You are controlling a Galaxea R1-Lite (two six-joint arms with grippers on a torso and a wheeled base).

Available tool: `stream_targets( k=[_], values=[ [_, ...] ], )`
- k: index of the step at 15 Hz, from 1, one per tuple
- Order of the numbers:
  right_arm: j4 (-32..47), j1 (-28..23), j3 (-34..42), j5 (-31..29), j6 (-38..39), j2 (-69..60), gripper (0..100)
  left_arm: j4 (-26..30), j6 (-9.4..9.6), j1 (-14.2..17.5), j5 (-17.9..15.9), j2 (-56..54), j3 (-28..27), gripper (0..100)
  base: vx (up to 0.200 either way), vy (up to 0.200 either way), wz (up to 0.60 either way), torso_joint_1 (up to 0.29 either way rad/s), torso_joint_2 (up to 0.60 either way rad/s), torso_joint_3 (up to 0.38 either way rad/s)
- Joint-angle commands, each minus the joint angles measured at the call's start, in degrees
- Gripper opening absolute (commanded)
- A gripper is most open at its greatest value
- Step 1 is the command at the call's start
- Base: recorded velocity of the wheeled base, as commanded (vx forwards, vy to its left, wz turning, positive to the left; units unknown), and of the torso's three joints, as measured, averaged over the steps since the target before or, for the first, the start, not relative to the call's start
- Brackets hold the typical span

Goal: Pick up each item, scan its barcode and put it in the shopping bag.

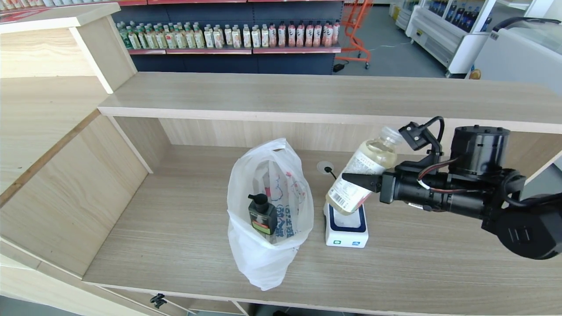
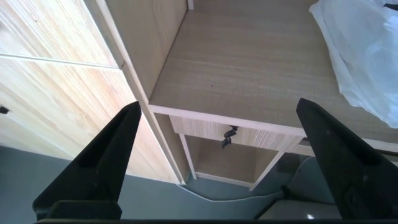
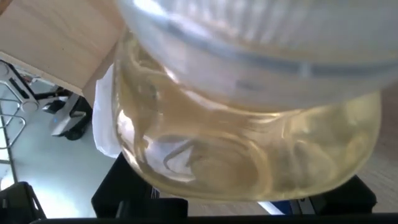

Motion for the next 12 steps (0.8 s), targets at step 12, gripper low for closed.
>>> stream_targets(
  k=[12],
  values=[
    [-6.0,8.0,-32.0,-0.1,-11.2,34.4,0,0.0,0.04,0.0,0.0,0.0,0.0,100,0.0,0.0,0.0,0.0,0.0,0.0]
  ],
)
